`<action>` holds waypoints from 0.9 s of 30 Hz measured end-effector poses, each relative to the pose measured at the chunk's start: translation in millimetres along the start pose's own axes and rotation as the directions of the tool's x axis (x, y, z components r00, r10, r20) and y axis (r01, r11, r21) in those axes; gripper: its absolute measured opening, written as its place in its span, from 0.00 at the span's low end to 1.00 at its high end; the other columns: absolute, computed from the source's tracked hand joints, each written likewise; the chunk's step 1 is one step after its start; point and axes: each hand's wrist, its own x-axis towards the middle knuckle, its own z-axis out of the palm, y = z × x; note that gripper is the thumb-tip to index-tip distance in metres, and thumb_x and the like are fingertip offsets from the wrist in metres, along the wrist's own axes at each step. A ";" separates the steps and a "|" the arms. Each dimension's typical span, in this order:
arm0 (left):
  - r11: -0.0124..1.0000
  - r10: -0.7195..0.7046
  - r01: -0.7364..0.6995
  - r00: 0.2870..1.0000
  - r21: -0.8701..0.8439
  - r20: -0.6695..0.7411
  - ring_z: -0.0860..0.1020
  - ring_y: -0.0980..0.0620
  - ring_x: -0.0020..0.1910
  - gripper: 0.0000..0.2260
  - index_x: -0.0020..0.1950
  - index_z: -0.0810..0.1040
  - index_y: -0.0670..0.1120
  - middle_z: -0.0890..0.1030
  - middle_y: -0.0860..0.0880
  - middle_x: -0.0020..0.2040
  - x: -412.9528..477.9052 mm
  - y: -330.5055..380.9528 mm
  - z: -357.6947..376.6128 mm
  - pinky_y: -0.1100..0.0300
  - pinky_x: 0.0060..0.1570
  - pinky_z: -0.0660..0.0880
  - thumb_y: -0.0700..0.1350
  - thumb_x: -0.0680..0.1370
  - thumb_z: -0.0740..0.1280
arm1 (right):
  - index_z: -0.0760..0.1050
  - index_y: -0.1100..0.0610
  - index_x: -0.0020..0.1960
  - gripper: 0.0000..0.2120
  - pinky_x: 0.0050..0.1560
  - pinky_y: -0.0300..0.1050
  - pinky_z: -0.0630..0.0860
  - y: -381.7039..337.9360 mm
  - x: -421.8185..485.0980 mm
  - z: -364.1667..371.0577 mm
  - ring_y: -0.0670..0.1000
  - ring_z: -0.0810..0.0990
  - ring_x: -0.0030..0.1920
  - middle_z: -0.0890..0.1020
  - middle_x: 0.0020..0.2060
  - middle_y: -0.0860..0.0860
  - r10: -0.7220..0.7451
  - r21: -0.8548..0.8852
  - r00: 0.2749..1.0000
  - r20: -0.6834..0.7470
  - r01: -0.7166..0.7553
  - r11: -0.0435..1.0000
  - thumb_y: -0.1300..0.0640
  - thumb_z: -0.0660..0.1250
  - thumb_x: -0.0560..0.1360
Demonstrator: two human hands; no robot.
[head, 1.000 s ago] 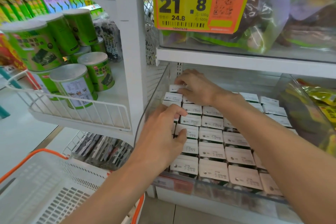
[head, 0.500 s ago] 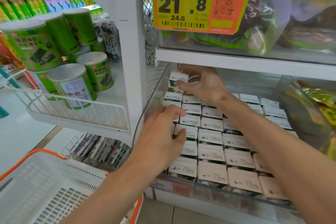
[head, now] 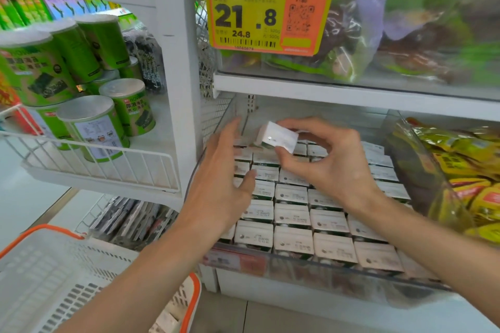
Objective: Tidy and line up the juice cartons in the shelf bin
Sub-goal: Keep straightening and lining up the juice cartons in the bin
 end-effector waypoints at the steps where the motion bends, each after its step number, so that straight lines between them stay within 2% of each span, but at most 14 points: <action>1: 0.999 0.036 -0.036 0.999 -0.005 0.017 0.70 0.56 0.73 0.37 0.83 0.55 0.60 0.66 0.56 0.77 -0.1 2.9 -0.2 0.48 0.73 0.72 0.44 0.81 0.72 | 0.85 0.52 0.62 0.19 0.60 0.37 0.80 -5.1 -7.2 -5.6 0.44 0.85 0.56 0.87 0.55 0.44 0.005 0.014 1.000 0.011 -0.005 1.000 0.62 0.80 0.72; 4: 0.993 0.115 -0.110 0.989 -0.052 0.093 0.70 0.60 0.73 0.28 0.79 0.67 0.60 0.72 0.60 0.73 -0.9 11.5 3.0 0.56 0.73 0.69 0.48 0.81 0.72 | 0.85 0.49 0.61 0.19 0.60 0.36 0.80 -17.6 -30.3 -20.9 0.45 0.86 0.57 0.88 0.54 0.42 0.059 0.090 0.998 0.017 -0.061 0.994 0.61 0.80 0.72; 7: 0.982 0.146 -0.120 0.972 -0.148 0.185 0.76 0.68 0.64 0.20 0.69 0.78 0.56 0.81 0.64 0.63 -1.0 21.1 8.4 0.71 0.63 0.70 0.48 0.78 0.74 | 0.84 0.51 0.62 0.18 0.60 0.37 0.81 -25.0 -45.1 -37.4 0.47 0.87 0.56 0.89 0.54 0.44 0.147 0.236 0.989 -0.012 -0.140 0.962 0.58 0.80 0.72; 9: 0.962 0.140 -0.081 0.966 -0.261 0.219 0.81 0.66 0.59 0.17 0.65 0.81 0.54 0.85 0.61 0.59 -1.5 26.9 13.6 0.70 0.61 0.75 0.46 0.77 0.76 | 0.82 0.51 0.64 0.24 0.59 0.39 0.82 -29.3 -52.3 -48.1 0.49 0.87 0.57 0.88 0.56 0.46 0.222 0.322 0.975 -0.002 -0.210 0.923 0.52 0.80 0.69; 11: 0.934 0.127 -0.028 0.958 -0.357 0.256 0.84 0.63 0.56 0.15 0.63 0.83 0.54 0.87 0.60 0.56 -2.8 32.2 18.7 0.67 0.57 0.79 0.46 0.77 0.75 | 0.80 0.50 0.66 0.28 0.55 0.38 0.83 -32.1 -59.2 -56.4 0.49 0.87 0.56 0.87 0.58 0.47 0.313 0.359 0.949 0.029 -0.302 0.883 0.50 0.80 0.66; 15: 0.912 0.125 0.014 0.942 -0.411 0.310 0.84 0.61 0.55 0.19 0.65 0.82 0.56 0.87 0.60 0.55 -4.0 37.5 26.8 0.58 0.60 0.79 0.56 0.75 0.73 | 0.83 0.52 0.62 0.19 0.48 0.35 0.82 -30.4 -71.5 -65.9 0.49 0.89 0.49 0.89 0.51 0.49 0.434 0.374 0.900 0.042 -0.418 0.828 0.55 0.78 0.71; 17: 0.895 0.130 0.036 0.932 -0.444 0.339 0.85 0.60 0.55 0.18 0.65 0.82 0.58 0.87 0.59 0.55 -4.8 37.4 31.0 0.60 0.57 0.81 0.58 0.75 0.70 | 0.84 0.54 0.61 0.16 0.48 0.34 0.82 -27.6 -74.7 -68.1 0.49 0.89 0.48 0.90 0.48 0.50 0.470 0.394 0.881 0.049 -0.450 0.802 0.57 0.77 0.73; 19: 0.863 0.123 0.081 0.924 -0.499 0.362 0.87 0.57 0.53 0.15 0.63 0.82 0.58 0.88 0.58 0.54 -6.6 37.8 34.7 0.65 0.50 0.82 0.57 0.77 0.66 | 0.84 0.54 0.60 0.15 0.46 0.32 0.81 -25.3 -77.2 -71.1 0.48 0.89 0.47 0.90 0.47 0.50 0.508 0.422 0.860 0.044 -0.477 0.771 0.57 0.77 0.74; 23: 0.844 0.106 0.125 0.914 -0.521 0.391 0.87 0.53 0.54 0.13 0.63 0.81 0.56 0.88 0.55 0.56 -6.8 37.3 41.4 0.65 0.51 0.81 0.50 0.82 0.62 | 0.84 0.57 0.56 0.13 0.46 0.34 0.82 -18.0 -81.0 -75.3 0.49 0.89 0.47 0.90 0.47 0.50 0.556 0.443 0.831 0.027 -0.509 0.738 0.57 0.79 0.72; 27: 0.838 0.081 0.151 0.916 -0.524 0.393 0.87 0.53 0.54 0.13 0.62 0.81 0.56 0.88 0.55 0.55 -6.0 37.3 46.3 0.66 0.50 0.81 0.51 0.80 0.63 | 0.85 0.57 0.52 0.11 0.48 0.36 0.83 -13.3 -83.7 -73.8 0.49 0.90 0.48 0.90 0.47 0.49 0.596 0.461 0.803 0.030 -0.540 0.704 0.56 0.79 0.72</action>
